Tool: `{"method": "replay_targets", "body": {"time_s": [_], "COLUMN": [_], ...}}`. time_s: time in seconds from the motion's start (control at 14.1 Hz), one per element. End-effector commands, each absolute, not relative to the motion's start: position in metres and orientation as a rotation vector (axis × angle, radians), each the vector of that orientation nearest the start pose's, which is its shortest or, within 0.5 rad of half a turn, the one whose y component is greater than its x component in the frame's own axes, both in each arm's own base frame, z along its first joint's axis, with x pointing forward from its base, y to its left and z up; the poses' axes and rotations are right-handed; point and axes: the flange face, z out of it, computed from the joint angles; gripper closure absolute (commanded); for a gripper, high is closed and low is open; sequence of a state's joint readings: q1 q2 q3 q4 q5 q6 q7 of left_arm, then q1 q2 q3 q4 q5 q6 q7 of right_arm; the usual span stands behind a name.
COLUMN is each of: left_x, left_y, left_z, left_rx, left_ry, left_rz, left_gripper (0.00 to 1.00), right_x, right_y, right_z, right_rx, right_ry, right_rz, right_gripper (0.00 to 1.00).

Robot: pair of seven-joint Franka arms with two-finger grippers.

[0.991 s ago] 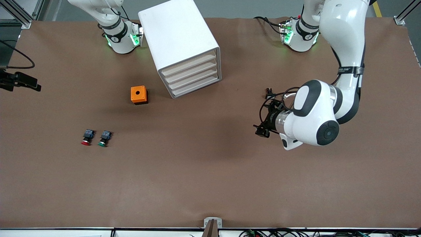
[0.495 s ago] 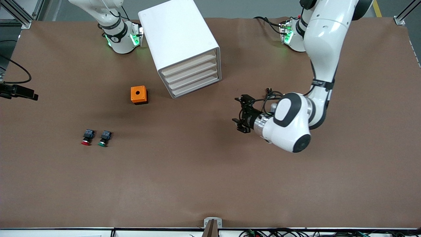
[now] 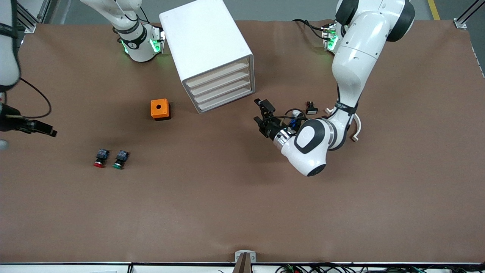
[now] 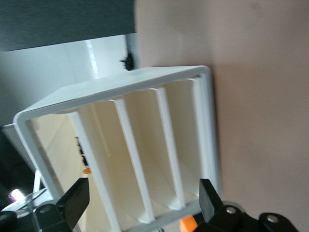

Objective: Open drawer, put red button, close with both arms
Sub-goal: 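Reach the right gripper to the red button while the left gripper reaches the drawer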

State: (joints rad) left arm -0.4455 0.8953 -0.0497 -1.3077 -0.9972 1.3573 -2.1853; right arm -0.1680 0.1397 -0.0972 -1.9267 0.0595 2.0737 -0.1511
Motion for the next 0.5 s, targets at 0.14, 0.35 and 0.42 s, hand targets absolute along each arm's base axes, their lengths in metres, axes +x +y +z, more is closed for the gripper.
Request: {"method": "replay_targets", "body": {"time_s": [0.14, 0.35, 0.42], "left_x": [0.519, 0.508, 0.503], "left_y": [-0.434, -0.446, -0.452], "left_z": [0.217, 0.209, 0.207], "left_rx": [1.710, 1.717, 1.716], "left_ry": [2.463, 2.460, 2.453], "left_rz": [-2.189, -2.218, -2.237], "left_gripper": [0.16, 0.28, 0.28], "right_x": [0.564, 0.576, 0.577], "right_y": [-0.119, -0.109, -0.108], "right_z": [0.342, 0.294, 0.280], "right_rx": [-3.123, -3.153, -3.151], "right_ry": [0.239, 0.286, 0.326], "right_rz": [-0.156, -0.178, -0.169], "right_gripper": [0.00, 0.00, 0.00]}}
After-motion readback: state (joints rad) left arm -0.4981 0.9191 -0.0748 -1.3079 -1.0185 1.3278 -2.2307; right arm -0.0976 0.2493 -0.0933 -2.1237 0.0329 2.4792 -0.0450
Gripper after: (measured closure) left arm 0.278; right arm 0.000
